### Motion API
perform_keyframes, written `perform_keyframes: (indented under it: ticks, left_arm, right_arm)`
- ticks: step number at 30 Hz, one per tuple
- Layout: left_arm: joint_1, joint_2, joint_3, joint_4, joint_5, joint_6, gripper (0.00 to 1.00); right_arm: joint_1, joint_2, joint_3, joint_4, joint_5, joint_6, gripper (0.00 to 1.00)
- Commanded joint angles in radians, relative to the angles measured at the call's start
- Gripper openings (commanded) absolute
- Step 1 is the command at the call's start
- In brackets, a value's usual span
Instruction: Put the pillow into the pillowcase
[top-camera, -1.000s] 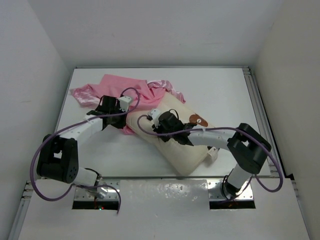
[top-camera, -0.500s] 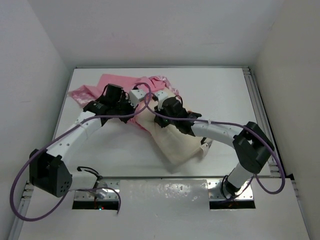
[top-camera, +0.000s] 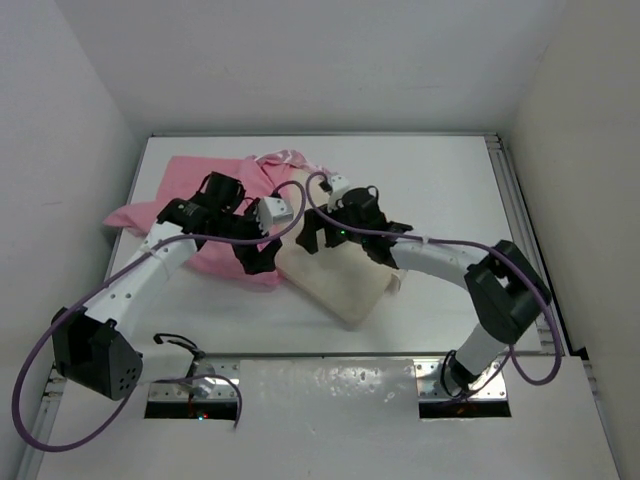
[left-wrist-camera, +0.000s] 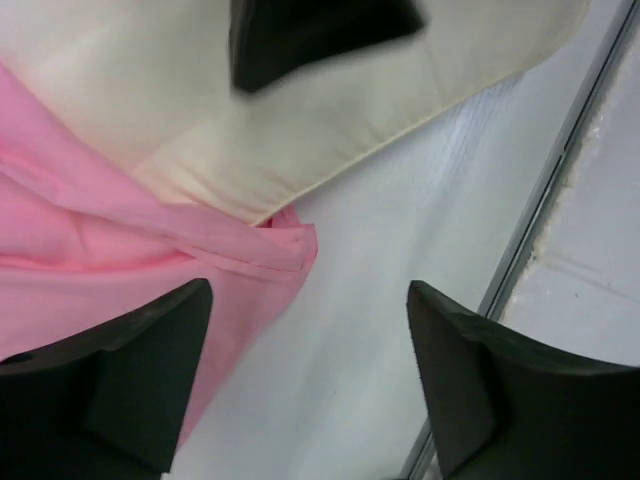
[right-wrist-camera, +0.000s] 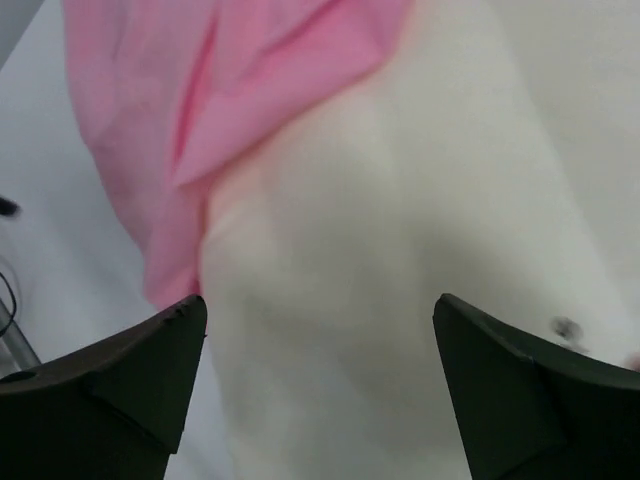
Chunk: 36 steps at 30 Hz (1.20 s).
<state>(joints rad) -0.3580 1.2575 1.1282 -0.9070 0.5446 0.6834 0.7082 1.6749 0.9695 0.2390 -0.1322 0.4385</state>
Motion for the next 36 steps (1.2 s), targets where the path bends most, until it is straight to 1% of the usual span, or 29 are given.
perform_keyframes:
  ticks: [1, 2, 3, 4, 5, 6, 7, 8, 9, 10, 11, 12, 14, 15, 16, 18, 19, 21, 22, 23, 25, 26, 27, 28, 29, 30, 32, 33, 36]
  left_arm:
    - [0.031, 0.012, 0.108, -0.049, 0.057, 0.052, 0.8]
    - [0.037, 0.041, 0.126, -0.024, 0.052, 0.029, 0.81]
    - [0.039, 0.058, 0.143, 0.006, 0.026, 0.0, 0.82]
    - [0.036, 0.078, 0.169, 0.087, 0.0, -0.083, 0.82]
    - [0.019, 0.129, 0.183, 0.141, -0.041, -0.126, 0.81]
    - [0.008, 0.158, 0.217, 0.184, -0.154, -0.218, 0.76]
    - [-0.001, 0.193, 0.238, 0.26, -0.22, -0.254, 0.73]
    - [-0.018, 0.27, 0.261, 0.285, -0.279, -0.272, 0.71]
    - [-0.024, 0.307, 0.313, 0.324, -0.367, -0.295, 0.7]
    - [-0.025, 0.386, 0.341, 0.338, -0.411, -0.307, 0.71]
    - [-0.029, 0.428, 0.366, 0.35, -0.495, -0.317, 0.75]
    - [-0.027, 0.469, 0.431, 0.359, -0.527, -0.329, 0.76]
    - [-0.015, 0.59, 0.502, 0.353, -0.631, -0.352, 0.78]
    - [-0.01, 0.624, 0.569, 0.335, -0.638, -0.361, 0.79]
    - [0.002, 0.685, 0.599, 0.323, -0.638, -0.364, 0.79]
    - [0.01, 0.735, 0.655, 0.298, -0.606, -0.367, 0.79]
    - [0.011, 0.779, 0.668, 0.295, -0.601, -0.367, 0.79]
    - [0.008, 0.821, 0.702, 0.286, -0.572, -0.361, 0.72]
    - [0.008, 0.85, 0.714, 0.284, -0.552, -0.36, 0.64]
    - [0.007, 0.864, 0.734, 0.289, -0.505, -0.358, 0.57]
    - [0.004, 0.893, 0.752, 0.303, -0.477, -0.354, 0.41]
    - [-0.002, 0.902, 0.774, 0.307, -0.454, -0.354, 0.2]
    - [-0.001, 0.911, 0.786, 0.321, -0.442, -0.352, 0.1]
    - [-0.002, 0.921, 0.797, 0.324, -0.427, -0.352, 0.0]
    - [-0.002, 0.924, 0.814, 0.335, -0.408, -0.352, 0.0]
    - [-0.001, 0.925, 0.823, 0.353, -0.402, -0.352, 0.0]
    - [-0.004, 0.924, 0.864, 0.372, -0.4, -0.348, 0.0]
    - [-0.006, 0.924, 0.884, 0.375, -0.4, -0.341, 0.0]
    - [-0.025, 0.908, 0.979, 0.35, -0.356, -0.3, 0.0]
  right_arm:
    - [-0.103, -0.151, -0.046, 0.039, -0.064, -0.035, 0.94]
    - [-0.124, -0.188, -0.045, 0.016, -0.061, -0.058, 0.94]
    - [-0.142, -0.204, -0.041, -0.031, -0.038, -0.061, 0.89]
    - [-0.185, -0.214, -0.032, -0.053, -0.03, -0.063, 0.79]
    - [-0.214, -0.219, -0.013, -0.084, -0.026, -0.057, 0.59]
    - [-0.239, -0.216, -0.002, -0.095, -0.024, -0.044, 0.22]
    - [-0.286, -0.21, 0.015, -0.102, -0.033, -0.032, 0.16]
    - [-0.312, -0.195, 0.05, -0.121, -0.055, -0.034, 0.19]
    - [-0.332, -0.152, 0.076, -0.135, -0.079, -0.043, 0.52]
    - [-0.366, -0.12, 0.137, -0.156, -0.122, -0.058, 0.72]
    - [-0.381, -0.084, 0.173, -0.203, -0.151, -0.07, 0.85]
    - [-0.394, -0.007, 0.208, -0.231, -0.179, -0.09, 0.98]
    - [-0.421, 0.075, 0.317, -0.317, -0.236, -0.121, 0.99]
    - [-0.434, 0.157, 0.346, -0.335, -0.263, -0.129, 0.99]
    - [-0.437, 0.195, 0.406, -0.361, -0.323, -0.135, 0.99]
    - [-0.438, 0.268, 0.449, -0.369, -0.38, -0.136, 0.99]
    - [-0.434, 0.34, 0.489, -0.371, -0.401, -0.132, 0.99]
    - [-0.426, 0.405, 0.526, -0.372, -0.477, -0.121, 0.99]
    - [-0.409, 0.46, 0.56, -0.386, -0.492, -0.13, 0.99]
    - [-0.401, 0.48, 0.57, -0.394, -0.504, -0.136, 0.99]
    - [-0.371, 0.508, 0.586, -0.408, -0.524, -0.167, 0.98]
    - [-0.365, 0.516, 0.586, -0.415, -0.546, -0.176, 0.86]
    - [-0.357, 0.514, 0.586, -0.42, -0.579, -0.184, 0.77]
    - [-0.351, 0.507, 0.583, -0.423, -0.592, -0.193, 0.62]
    - [-0.348, 0.481, 0.575, -0.431, -0.592, -0.195, 0.13]
    - [-0.343, 0.456, 0.563, -0.431, -0.584, -0.195, 0.0]
    - [-0.335, 0.366, 0.508, -0.431, -0.581, -0.242, 0.0]
    - [-0.319, 0.33, 0.491, -0.444, -0.578, -0.3, 0.0]
    - [-0.274, 0.194, 0.437, -0.506, -0.58, -0.41, 0.0]
